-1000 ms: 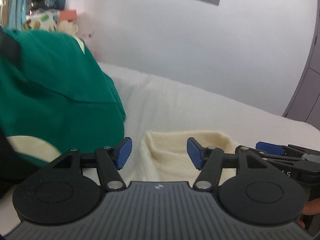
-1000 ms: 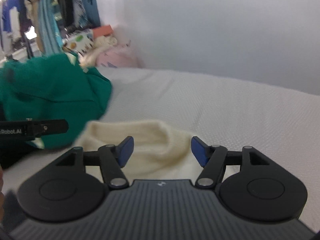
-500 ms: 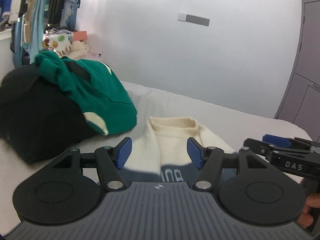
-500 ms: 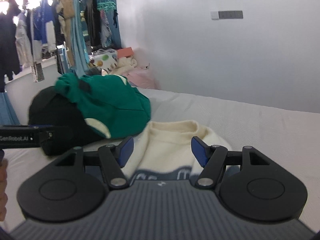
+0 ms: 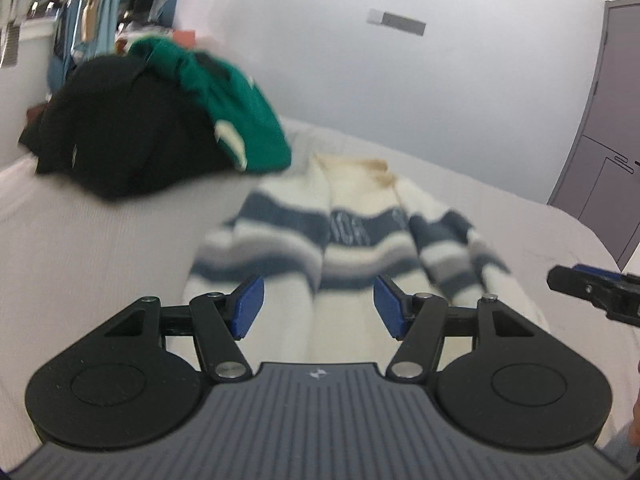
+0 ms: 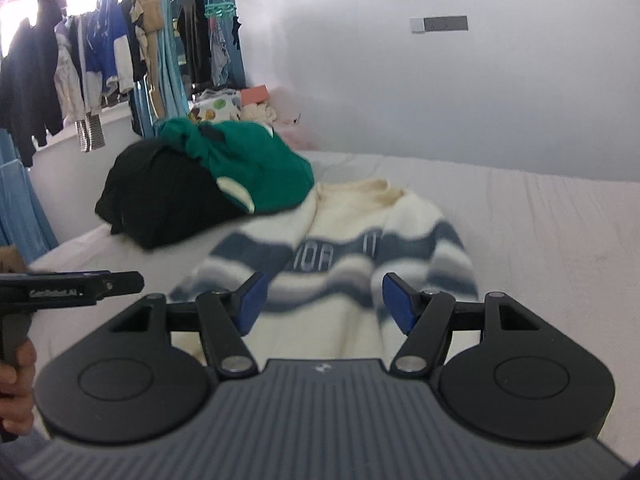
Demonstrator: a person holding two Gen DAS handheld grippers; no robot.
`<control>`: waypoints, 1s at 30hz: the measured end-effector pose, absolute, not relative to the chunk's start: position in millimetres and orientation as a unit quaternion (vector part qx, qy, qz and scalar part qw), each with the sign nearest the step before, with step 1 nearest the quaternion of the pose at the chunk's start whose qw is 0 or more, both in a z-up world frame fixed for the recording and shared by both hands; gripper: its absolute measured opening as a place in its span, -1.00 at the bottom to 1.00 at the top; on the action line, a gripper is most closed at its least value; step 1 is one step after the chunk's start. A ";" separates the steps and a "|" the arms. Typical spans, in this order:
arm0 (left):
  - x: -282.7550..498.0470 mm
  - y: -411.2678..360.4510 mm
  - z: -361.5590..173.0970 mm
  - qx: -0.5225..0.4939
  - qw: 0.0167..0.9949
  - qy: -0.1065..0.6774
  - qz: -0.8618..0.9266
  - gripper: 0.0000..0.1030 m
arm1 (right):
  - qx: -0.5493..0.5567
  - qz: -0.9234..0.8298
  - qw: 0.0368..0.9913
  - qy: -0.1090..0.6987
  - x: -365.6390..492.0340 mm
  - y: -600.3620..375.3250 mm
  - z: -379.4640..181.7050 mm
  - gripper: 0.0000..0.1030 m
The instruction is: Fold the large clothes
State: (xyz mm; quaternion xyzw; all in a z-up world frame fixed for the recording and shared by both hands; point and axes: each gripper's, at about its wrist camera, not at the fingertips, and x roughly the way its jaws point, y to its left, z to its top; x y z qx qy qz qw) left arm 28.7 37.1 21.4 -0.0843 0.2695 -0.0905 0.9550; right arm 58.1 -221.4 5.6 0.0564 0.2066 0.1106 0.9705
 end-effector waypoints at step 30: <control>49.1 101.3 -23.0 -0.086 0.912 0.399 -0.034 -0.81 | 0.132 0.084 0.949 0.272 58.3 -244.1 -55.5 0.28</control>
